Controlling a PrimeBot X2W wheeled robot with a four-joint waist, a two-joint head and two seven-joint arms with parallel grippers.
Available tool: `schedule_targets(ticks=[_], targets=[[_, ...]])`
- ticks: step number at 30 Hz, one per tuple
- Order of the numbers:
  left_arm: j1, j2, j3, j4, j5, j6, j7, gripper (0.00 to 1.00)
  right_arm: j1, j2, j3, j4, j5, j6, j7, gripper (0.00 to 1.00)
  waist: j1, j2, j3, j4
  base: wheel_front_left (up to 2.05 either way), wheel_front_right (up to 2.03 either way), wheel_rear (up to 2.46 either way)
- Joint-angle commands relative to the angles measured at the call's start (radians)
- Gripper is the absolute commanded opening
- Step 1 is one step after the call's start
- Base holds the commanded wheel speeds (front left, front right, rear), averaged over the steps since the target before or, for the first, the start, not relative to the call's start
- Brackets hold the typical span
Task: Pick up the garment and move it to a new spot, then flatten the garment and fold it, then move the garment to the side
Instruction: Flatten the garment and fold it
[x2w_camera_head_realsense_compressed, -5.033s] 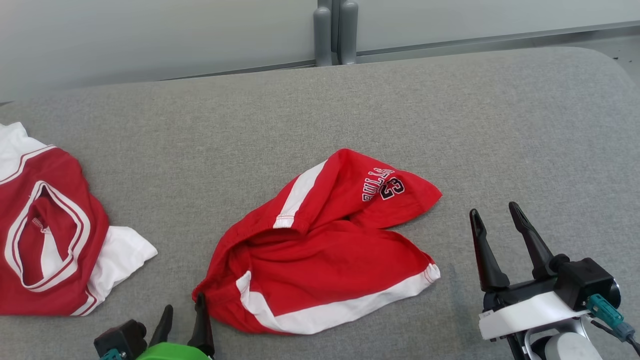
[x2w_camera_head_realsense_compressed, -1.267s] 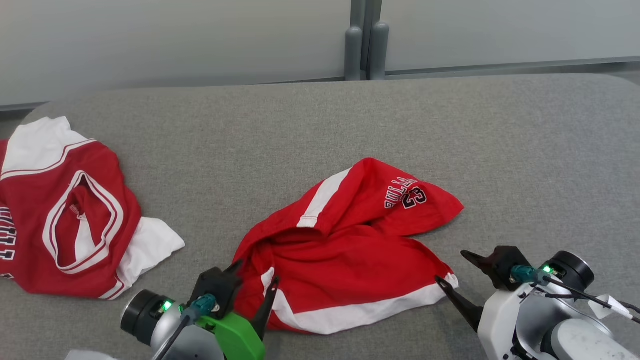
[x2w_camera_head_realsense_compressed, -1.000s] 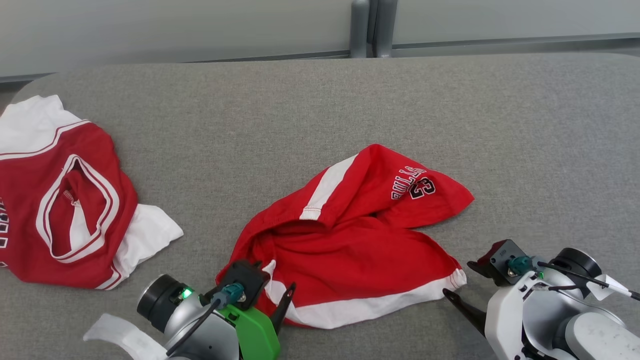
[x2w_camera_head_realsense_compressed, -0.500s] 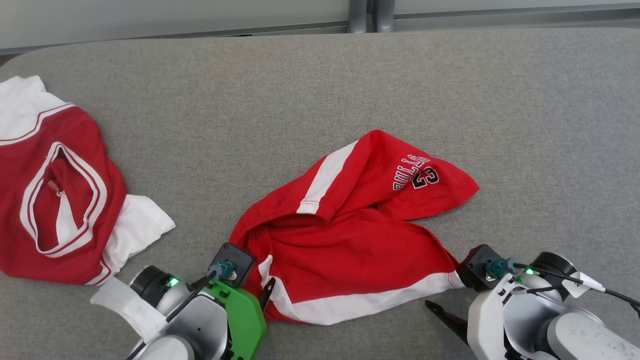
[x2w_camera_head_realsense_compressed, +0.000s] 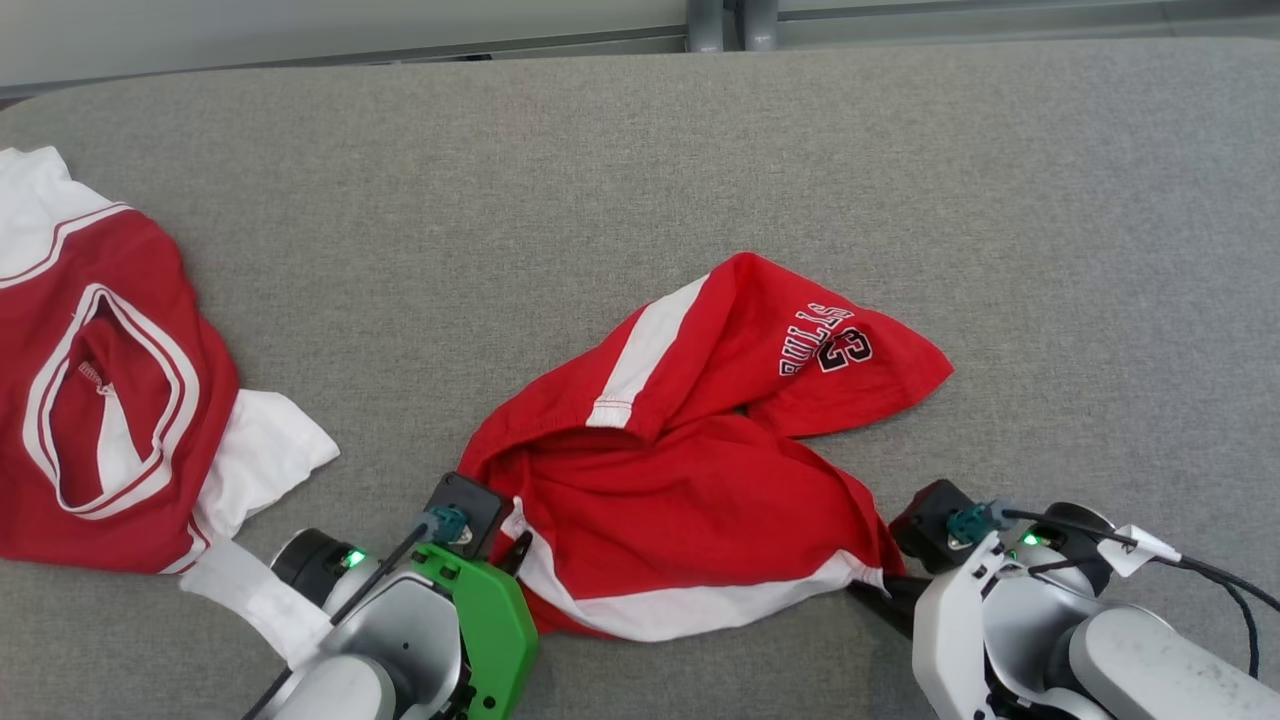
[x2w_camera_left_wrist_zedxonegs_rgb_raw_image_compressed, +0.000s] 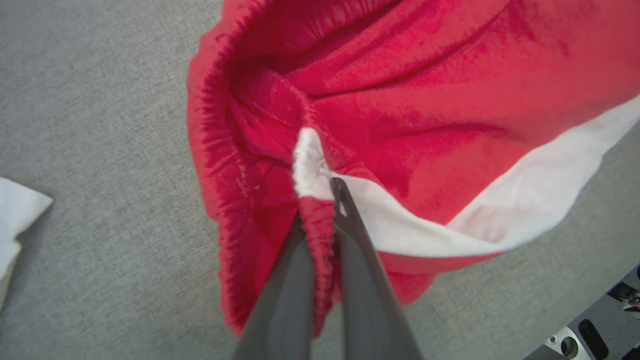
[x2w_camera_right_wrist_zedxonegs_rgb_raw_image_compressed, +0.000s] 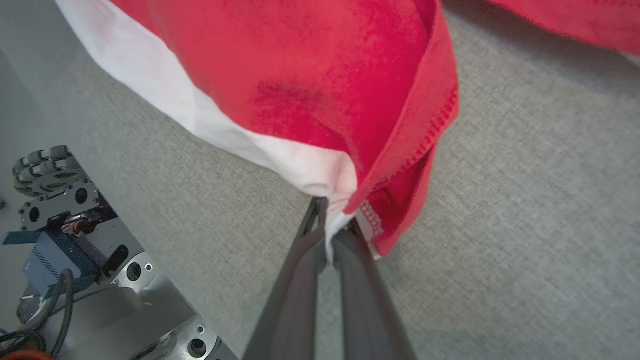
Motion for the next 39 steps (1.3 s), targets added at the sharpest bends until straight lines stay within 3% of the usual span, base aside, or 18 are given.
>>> schedule_targets(ticks=[1,6,13,22,25,32,35,39], targets=[[0.002,-0.009,0.018,-0.018,-0.032,0.006,-0.013,0.00,0.000,0.000,-0.019,-0.006,0.036,0.000,-0.011,0.00,-0.0001,0.0120,-0.015,-0.001,0.00,0.00,0.00],[0.044,-0.046,0.093,-0.134,-0.175,0.010,-0.033,0.00,0.048,-0.006,-0.108,-0.087,0.243,0.000,-0.020,0.00,-0.0001,0.0120,-0.063,-0.007,0.00,0.00,0.00],[0.091,-0.041,0.210,-0.380,-0.361,0.040,0.021,0.00,0.124,-0.052,-0.334,-0.237,0.494,0.000,-0.012,0.00,-0.0001,0.0120,-0.109,-0.032,0.00,0.00,0.00],[-0.003,-0.012,0.318,-0.527,-0.507,0.081,0.127,0.00,0.132,-0.099,-0.610,-0.370,0.709,0.000,0.098,0.00,-0.0001,0.0120,-0.141,-0.075,0.00,0.00,0.00],[-0.050,0.007,0.332,-0.534,-0.521,0.090,0.163,0.00,0.102,-0.115,-0.652,-0.384,0.737,0.000,0.151,0.00,-0.0001,0.0120,-0.146,-0.086,0.00,0.00,0.00],[-0.294,0.079,0.351,-0.480,-0.536,0.115,0.322,0.00,-0.085,-0.160,-0.723,-0.338,0.750,0.000,0.388,0.00,-0.0001,0.0120,-0.085,-0.109,0.00,0.00,0.00],[-0.426,0.094,0.335,-0.430,-0.530,0.116,0.379,0.00,-0.205,-0.132,-0.721,-0.308,0.718,-0.001,0.465,0.00,-0.0001,0.0120,-0.016,-0.106,0.00,0.00,0.00],[-0.622,0.080,0.306,-0.329,-0.507,0.114,0.420,0.00,-0.406,-0.045,-0.708,-0.246,0.639,-0.001,0.523,0.00,-0.0001,0.0120,0.101,-0.088,0.00,0.00,0.00]])
